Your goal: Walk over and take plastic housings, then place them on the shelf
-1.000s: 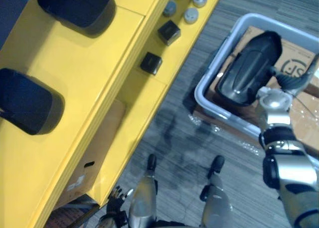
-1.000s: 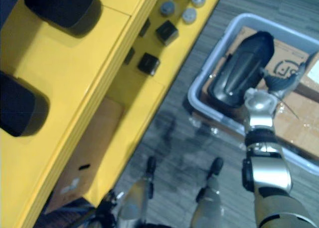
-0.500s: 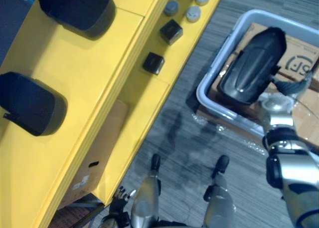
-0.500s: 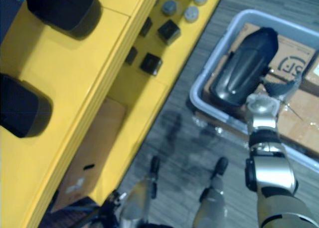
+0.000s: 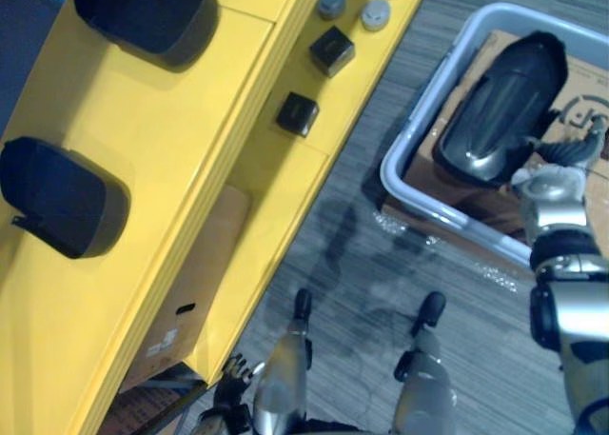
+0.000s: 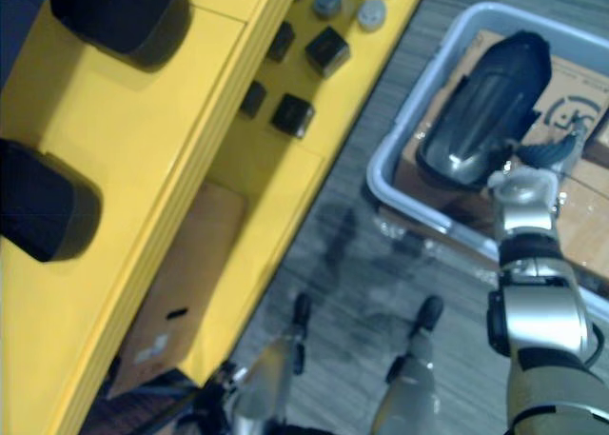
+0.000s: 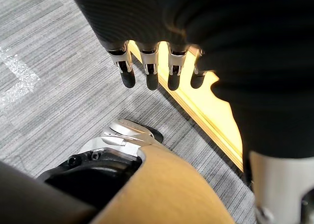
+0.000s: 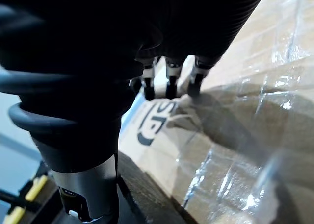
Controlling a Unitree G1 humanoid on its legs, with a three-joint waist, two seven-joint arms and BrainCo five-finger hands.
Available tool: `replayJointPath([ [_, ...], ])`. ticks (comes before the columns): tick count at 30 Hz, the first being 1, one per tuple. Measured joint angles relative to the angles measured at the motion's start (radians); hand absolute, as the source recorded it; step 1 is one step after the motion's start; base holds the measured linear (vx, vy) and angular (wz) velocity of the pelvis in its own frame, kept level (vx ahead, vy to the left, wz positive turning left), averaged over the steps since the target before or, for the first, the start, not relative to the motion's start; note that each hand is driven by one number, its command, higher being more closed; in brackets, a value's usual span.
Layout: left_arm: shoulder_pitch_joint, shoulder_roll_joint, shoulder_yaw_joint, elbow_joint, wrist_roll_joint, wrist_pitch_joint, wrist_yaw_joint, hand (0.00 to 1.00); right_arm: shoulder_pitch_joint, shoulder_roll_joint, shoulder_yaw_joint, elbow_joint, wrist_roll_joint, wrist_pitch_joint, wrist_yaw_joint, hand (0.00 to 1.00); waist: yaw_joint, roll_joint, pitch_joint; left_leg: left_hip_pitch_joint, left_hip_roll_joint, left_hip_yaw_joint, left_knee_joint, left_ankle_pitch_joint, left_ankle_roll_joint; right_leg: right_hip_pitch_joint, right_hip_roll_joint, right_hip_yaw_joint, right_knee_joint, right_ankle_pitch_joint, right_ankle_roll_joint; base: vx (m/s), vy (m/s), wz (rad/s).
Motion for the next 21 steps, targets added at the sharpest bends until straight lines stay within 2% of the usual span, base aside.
replayJointPath([
  [6,0.000,0.001,-0.001,0.000,0.000,0.000,-0.002,0.00,-0.014,-0.046,0.021,0.025,-0.145,0.092,0.088,1.00,0.001,0.000,0.000,-0.002,0.001,-0.013,-0.001,0.003,-0.002,0.007,0.000,-0.015,0.000,-0.001,0.000,-0.01,-0.002,0.05],
  [11,-0.002,0.004,-0.008,-0.001,0.000,0.003,-0.002,0.00,-0.039,-0.074,0.043,0.059,-0.229,0.143,0.181,1.00,0.002,0.000,0.000,-0.002,0.002,-0.018,-0.005,0.005,-0.003,0.009,0.001,-0.019,0.000,-0.002,0.000,0.00,-0.001,0.02],
  [15,-0.005,0.006,-0.010,-0.003,0.000,0.006,-0.002,0.00,-0.039,-0.075,0.044,0.084,-0.275,0.156,0.235,1.00,0.007,0.000,0.000,0.000,0.002,-0.020,-0.017,0.011,-0.003,0.008,0.001,-0.023,0.000,-0.002,0.000,0.01,-0.001,0.02],
  [21,-0.005,0.006,-0.010,-0.006,0.001,0.006,-0.002,0.00,-0.041,-0.077,0.071,0.095,-0.373,0.172,0.267,1.00,0.006,-0.002,0.001,0.000,0.002,-0.020,-0.017,0.012,-0.003,0.009,0.001,-0.023,0.000,-0.002,0.000,0.00,0.000,0.00],
])
